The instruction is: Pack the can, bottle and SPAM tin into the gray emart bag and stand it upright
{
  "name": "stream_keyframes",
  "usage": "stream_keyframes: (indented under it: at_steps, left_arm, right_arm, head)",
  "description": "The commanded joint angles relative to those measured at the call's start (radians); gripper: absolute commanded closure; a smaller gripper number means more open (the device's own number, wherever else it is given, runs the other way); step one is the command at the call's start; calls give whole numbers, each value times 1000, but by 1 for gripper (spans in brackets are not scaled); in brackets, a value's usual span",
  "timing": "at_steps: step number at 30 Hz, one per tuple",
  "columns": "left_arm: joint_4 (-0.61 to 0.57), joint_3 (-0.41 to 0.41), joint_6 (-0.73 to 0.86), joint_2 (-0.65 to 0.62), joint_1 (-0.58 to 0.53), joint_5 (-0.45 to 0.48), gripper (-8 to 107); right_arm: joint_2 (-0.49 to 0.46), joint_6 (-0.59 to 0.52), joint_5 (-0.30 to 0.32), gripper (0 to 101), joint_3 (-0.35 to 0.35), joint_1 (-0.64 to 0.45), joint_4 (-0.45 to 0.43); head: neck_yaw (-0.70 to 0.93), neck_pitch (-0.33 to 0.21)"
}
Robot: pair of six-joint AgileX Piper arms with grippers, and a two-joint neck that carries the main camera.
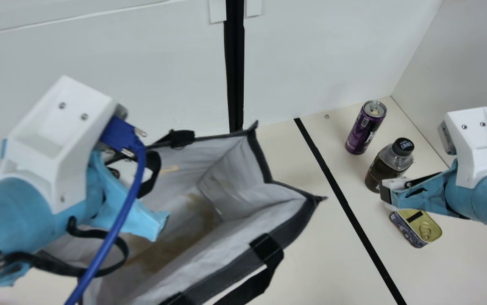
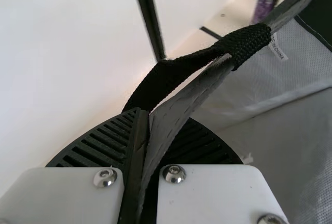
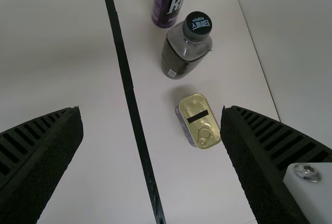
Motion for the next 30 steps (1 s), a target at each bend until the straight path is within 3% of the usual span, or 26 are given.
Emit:
stream_keyframes:
  at_steps: [1,15,24,30]
  left_arm:
    - [47,2,-22,-11,8,-1,107]
    - [442,83,-247,-111,15,-1,107]
    - [711,223,-375,-177,-27,-1,107]
    - [819,327,-451,-209,-48,-1,107]
  right_arm:
    - [0,0,0,6,0,0,0]
    - [0,0,0,6,0,0,0]
    - [0,0,0,6,0,0,0]
    - [0,0,0,6,0,0,0]
  head:
    - [-1,-21]
    - [-1,-21]
    - [-1,-21]
    - [-1,-21]
